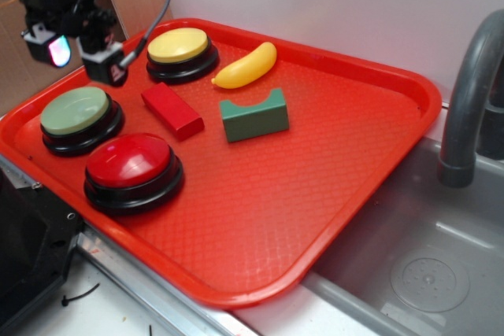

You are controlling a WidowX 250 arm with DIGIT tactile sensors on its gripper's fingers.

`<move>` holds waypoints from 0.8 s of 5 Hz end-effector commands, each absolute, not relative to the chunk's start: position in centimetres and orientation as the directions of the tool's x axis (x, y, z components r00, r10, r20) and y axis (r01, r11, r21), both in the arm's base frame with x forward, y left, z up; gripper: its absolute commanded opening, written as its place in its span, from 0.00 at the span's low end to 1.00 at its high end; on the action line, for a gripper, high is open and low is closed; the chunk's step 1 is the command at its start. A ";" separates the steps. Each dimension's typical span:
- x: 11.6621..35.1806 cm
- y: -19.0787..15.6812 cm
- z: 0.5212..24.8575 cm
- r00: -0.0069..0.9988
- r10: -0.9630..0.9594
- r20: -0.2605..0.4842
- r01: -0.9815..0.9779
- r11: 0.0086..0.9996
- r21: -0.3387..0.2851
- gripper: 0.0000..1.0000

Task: Push the green button.

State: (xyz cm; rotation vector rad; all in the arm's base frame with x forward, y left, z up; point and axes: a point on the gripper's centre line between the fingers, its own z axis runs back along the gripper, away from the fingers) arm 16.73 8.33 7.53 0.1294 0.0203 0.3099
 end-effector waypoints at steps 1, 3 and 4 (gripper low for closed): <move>17.2 11.5 4.4 0.968 0.250 -0.003 -0.248 0.962 0.114 1.00; 17.7 10.3 4.4 0.974 0.223 -0.048 -0.216 0.970 0.112 1.00; 18.1 10.1 6.6 0.971 0.229 -0.067 -0.220 0.968 0.119 1.00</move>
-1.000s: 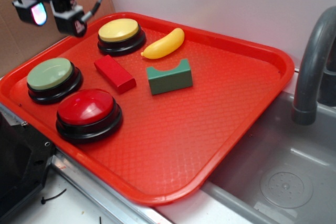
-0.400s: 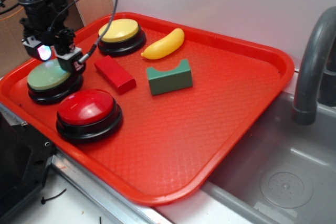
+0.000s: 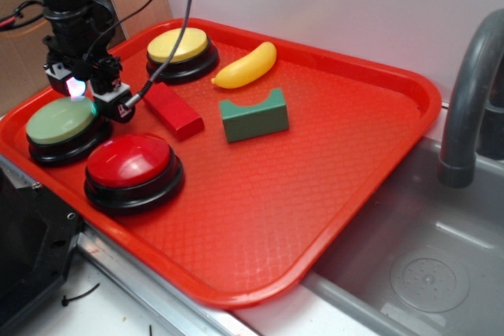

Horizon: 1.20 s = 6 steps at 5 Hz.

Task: Push the green button.

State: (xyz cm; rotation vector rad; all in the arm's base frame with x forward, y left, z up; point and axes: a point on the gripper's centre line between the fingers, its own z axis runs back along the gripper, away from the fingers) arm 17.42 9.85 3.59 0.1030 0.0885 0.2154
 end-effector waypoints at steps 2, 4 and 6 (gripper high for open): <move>18.0 10.2 9.2 0.971 0.237 -0.037 -0.231 0.965 0.128 1.00; 17.6 9.7 10.6 0.975 0.222 -0.009 -0.219 0.966 0.136 1.00; 17.3 9.3 11.5 0.974 0.228 -0.004 -0.225 0.964 0.142 1.00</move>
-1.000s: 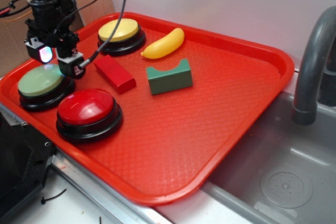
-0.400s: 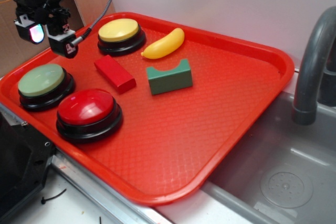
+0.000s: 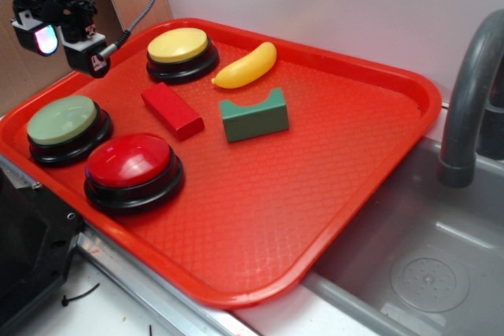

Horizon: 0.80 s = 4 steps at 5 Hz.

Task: Push the green button.

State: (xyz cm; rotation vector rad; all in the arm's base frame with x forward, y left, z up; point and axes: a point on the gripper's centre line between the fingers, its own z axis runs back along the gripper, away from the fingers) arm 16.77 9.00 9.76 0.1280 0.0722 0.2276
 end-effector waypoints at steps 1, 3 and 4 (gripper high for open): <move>17.4 9.1 11.9 0.975 0.223 -0.004 -0.221 0.965 0.145 1.00; 17.5 8.6 12.7 0.977 0.211 -0.012 -0.207 0.968 0.141 1.00; 17.7 8.1 13.1 0.981 0.195 -0.021 -0.190 0.973 0.130 1.00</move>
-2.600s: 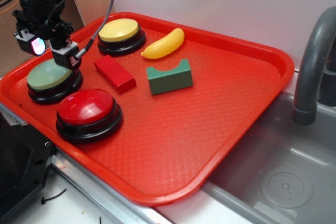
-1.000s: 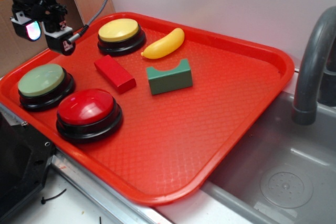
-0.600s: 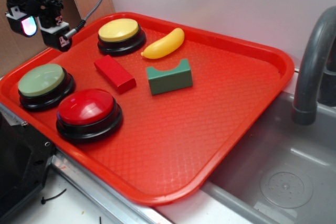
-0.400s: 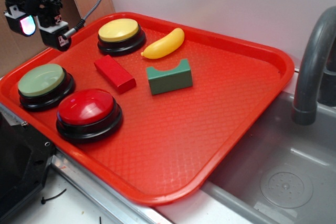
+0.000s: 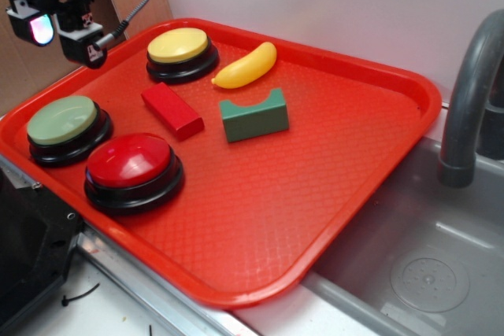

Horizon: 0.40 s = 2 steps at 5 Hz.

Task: Push the green button.

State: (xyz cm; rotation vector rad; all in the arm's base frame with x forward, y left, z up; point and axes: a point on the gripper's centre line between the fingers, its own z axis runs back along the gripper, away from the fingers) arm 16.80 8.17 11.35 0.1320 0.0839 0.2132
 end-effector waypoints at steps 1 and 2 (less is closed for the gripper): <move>17.8 7.7 13.6 0.983 0.184 -0.009 -0.181 0.974 0.132 1.00; 17.6 7.7 14.2 0.982 0.187 0.007 -0.186 0.975 0.125 1.00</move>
